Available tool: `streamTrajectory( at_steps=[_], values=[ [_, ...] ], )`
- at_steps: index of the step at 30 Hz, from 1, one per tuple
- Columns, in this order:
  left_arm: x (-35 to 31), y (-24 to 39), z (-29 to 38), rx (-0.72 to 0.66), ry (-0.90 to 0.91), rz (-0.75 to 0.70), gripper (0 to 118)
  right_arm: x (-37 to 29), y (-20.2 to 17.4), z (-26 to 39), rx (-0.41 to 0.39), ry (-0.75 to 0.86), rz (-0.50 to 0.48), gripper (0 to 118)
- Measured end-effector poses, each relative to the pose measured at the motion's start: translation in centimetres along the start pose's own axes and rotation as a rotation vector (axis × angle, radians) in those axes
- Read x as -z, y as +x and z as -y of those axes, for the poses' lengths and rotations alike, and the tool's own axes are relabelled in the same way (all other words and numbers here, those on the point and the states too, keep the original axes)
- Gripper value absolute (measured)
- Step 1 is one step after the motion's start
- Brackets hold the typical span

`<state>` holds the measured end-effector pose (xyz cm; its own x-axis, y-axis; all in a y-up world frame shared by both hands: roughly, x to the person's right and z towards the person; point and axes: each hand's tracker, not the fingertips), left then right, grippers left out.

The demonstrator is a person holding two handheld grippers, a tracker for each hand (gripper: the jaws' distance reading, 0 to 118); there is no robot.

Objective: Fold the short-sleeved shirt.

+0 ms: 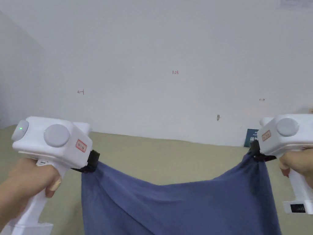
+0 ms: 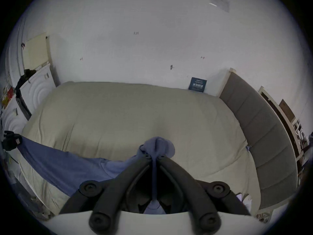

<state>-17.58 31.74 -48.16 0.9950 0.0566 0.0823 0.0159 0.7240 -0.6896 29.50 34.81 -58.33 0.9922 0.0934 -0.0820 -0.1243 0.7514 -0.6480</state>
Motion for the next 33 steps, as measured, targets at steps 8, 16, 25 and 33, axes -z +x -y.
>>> streamTrajectory(
  at_steps=[8, 16, 25, 33],
  values=[
    [3.4, -1.6, -9.0, -0.047, 0.020, -0.054, 2, 1.5, 1.2, -7.2, 0.030, 0.077, 0.090, 0],
    [4.1, -1.8, -18.6, -0.056, 0.161, -0.123, 2, 2.8, 0.4, -16.6, -0.018, 0.193, 0.151, 0],
    [2.2, -0.7, -24.1, -0.008, 0.270, -0.197, 2, -1.2, -0.6, -23.5, 0.032, 0.394, 0.116, 0],
    [3.8, 1.3, -21.0, 0.021, 0.205, -0.132, 2, 1.5, -2.1, -17.6, 0.026, 0.254, 0.088, 0]
  ],
)
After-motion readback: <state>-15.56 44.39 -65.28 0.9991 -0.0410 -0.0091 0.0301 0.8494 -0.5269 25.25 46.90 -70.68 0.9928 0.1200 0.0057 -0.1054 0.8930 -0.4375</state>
